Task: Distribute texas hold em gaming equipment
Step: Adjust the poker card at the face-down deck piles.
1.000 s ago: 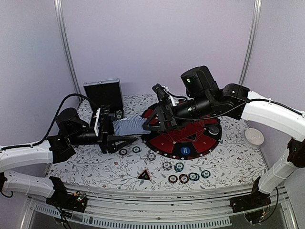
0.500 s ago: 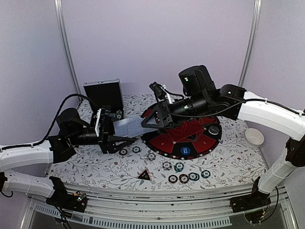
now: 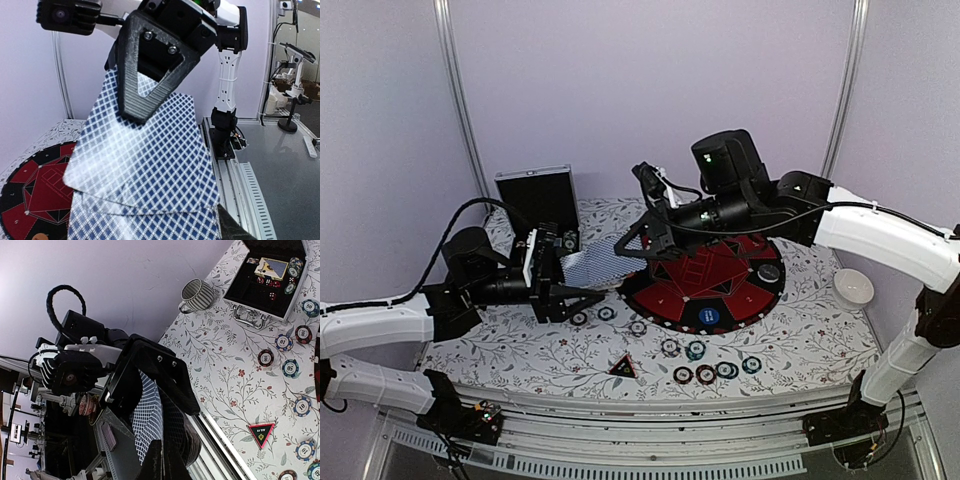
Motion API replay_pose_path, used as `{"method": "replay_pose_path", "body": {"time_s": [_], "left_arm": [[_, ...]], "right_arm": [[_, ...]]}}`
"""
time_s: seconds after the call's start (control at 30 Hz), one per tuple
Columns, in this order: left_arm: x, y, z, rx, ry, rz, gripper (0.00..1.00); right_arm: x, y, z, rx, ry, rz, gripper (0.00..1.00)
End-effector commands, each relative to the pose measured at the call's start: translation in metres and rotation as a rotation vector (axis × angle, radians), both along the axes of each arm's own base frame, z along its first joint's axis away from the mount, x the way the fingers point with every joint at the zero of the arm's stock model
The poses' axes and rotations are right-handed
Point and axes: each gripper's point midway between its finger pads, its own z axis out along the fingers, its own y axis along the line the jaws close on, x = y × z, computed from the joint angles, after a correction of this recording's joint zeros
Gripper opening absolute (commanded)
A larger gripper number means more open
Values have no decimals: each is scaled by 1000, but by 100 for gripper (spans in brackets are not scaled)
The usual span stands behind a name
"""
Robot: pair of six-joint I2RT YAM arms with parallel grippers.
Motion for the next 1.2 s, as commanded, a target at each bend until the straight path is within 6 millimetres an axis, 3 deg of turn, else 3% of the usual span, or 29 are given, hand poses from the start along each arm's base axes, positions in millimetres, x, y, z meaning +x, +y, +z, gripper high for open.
{"method": "replay_pose_path", "body": {"time_s": [0.0, 0.27, 0.4, 0.53, 0.97, 1.1, 1.17], "left_arm": [[1, 2, 8, -23, -35, 7, 55], [2, 2, 8, -25, -35, 14, 55], [2, 3, 8, -24, -36, 16, 55], [2, 3, 9, -26, -41, 19, 55], [2, 3, 8, -24, -38, 19, 55], [2, 3, 8, -22, -39, 20, 55], [3, 3, 7, -21, -40, 23, 55]], "right_arm": [[7, 12, -4, -19, -44, -2, 3], [0, 29, -1, -8, -90, 50, 4], [-2, 34, 0, -9, -111, 62, 16], [5, 26, -4, -53, -125, 12, 36], [28, 1, -1, -202, -208, -116, 63], [27, -13, 12, -199, -227, -138, 64], [23, -21, 23, -164, -230, -138, 57]]}}
